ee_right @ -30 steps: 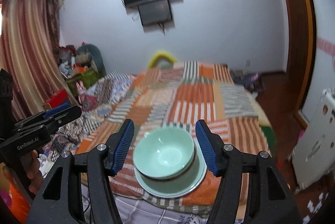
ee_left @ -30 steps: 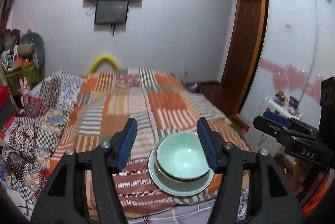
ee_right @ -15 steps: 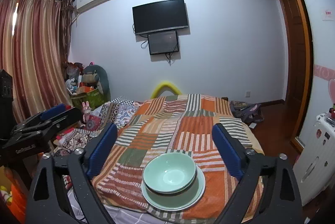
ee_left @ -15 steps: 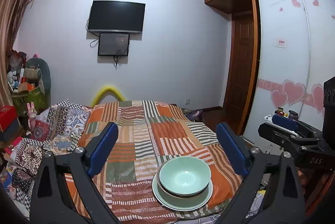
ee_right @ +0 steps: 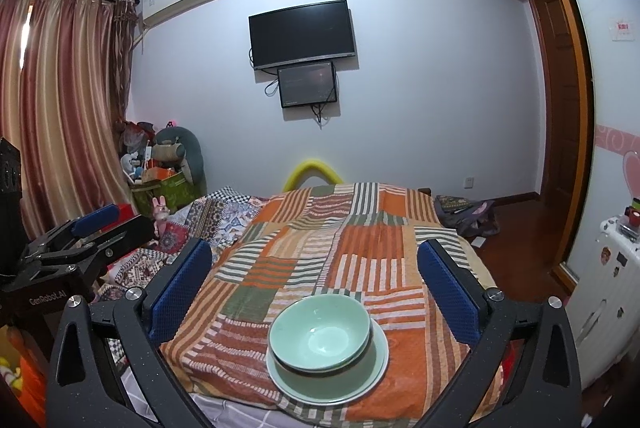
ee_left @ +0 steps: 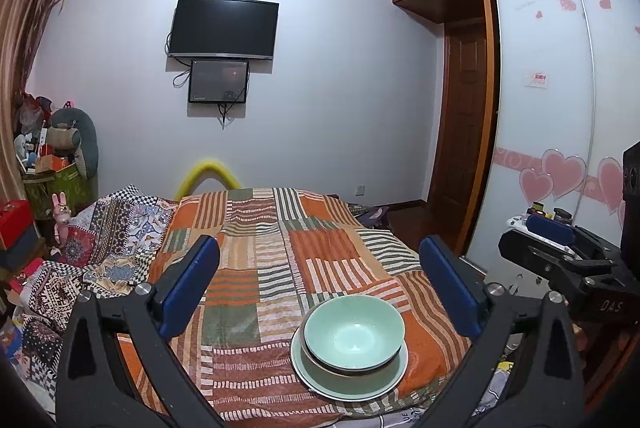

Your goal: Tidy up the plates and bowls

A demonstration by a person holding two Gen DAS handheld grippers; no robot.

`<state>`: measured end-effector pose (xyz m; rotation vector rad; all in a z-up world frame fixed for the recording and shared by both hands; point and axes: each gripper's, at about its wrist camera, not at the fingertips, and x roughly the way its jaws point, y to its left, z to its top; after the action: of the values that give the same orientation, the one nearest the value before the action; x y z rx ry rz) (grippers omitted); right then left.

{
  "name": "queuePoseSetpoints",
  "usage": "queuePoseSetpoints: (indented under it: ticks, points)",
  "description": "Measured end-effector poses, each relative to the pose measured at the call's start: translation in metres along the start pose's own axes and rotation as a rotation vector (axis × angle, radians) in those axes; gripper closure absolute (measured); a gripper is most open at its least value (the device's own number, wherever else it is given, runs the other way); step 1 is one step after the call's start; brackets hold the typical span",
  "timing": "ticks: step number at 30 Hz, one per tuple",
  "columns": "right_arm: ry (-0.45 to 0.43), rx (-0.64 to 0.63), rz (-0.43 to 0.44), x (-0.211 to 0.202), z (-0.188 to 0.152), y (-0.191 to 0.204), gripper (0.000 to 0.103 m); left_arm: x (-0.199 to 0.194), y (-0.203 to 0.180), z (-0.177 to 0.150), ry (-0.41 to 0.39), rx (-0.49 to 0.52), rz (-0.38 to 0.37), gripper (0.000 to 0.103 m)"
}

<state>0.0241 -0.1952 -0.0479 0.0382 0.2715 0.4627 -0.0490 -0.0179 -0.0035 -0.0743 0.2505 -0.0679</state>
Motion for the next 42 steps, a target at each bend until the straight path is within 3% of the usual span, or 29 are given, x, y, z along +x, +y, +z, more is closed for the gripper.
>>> queuePoseSetpoints:
  ticks: [42]
  points:
    - [0.003,0.016,0.004,-0.0043,-0.001,-0.0047,0.0,0.0063,0.002,-0.0003,0.018,-0.01,-0.006,0.0]
